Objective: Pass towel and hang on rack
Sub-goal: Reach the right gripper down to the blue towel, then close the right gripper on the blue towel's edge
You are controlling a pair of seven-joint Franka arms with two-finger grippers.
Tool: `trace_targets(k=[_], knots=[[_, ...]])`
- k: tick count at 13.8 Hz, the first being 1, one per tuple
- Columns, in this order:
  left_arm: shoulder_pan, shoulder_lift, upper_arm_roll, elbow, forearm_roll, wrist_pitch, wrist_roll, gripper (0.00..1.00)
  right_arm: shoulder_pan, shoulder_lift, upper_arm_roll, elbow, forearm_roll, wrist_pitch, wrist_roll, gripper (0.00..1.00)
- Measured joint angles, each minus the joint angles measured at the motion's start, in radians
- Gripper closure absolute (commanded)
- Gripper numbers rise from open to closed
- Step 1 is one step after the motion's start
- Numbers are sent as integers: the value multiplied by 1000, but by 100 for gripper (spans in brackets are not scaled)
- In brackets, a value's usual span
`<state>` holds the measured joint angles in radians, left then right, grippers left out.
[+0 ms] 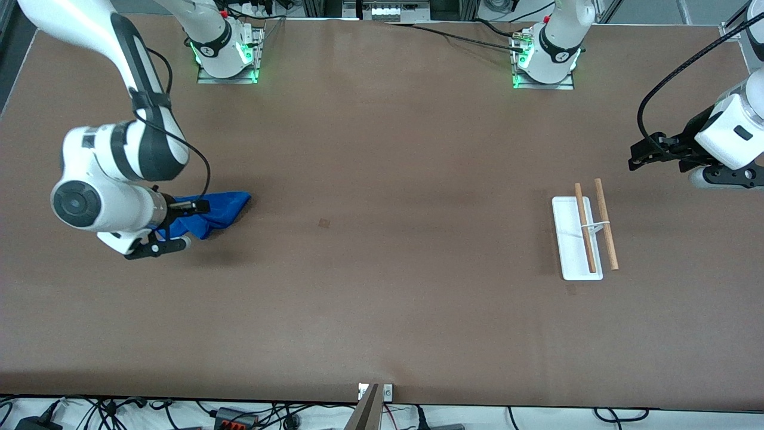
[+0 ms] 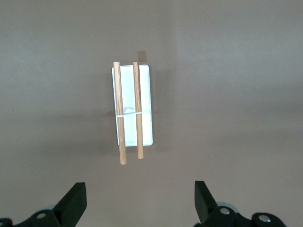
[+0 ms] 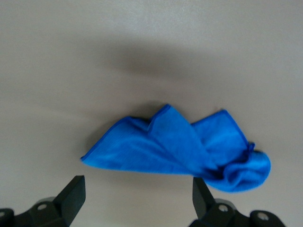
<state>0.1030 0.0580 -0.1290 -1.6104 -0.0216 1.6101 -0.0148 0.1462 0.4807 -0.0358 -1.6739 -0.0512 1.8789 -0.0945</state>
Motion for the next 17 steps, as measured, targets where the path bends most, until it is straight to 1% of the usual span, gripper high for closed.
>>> trace_targets(k=[2,4,5,6,11,13,14,15,17], knots=[[0,0,0,0,0,0,0,0,-3,65,-2,1,-11,53,-19,0],[0,0,0,0,0,0,0,0,-11,116,-4,2,-11,76,-54,15],[0,0,0,0,0,0,0,0,-14,131,-5,3,-12,80,-71,20],[0,0,0,0,0,0,0,0,-17,141,-6,4,-12,80,-84,21],[0,0,0,0,0,0,0,0,-29,163,-7,1,-12,73,-100,22],[0,0,0,0,0,0,0,0,-31,168,-7,-2,-12,72,-101,24],[0,0,0,0,0,0,0,0,-31,172,-7,-3,-12,72,-102,29],[0,0,0,0,0,0,0,0,-31,175,-7,-4,-12,72,-102,39],[0,0,0,0,0,0,0,0,-31,183,-6,-4,-12,72,-103,46]])
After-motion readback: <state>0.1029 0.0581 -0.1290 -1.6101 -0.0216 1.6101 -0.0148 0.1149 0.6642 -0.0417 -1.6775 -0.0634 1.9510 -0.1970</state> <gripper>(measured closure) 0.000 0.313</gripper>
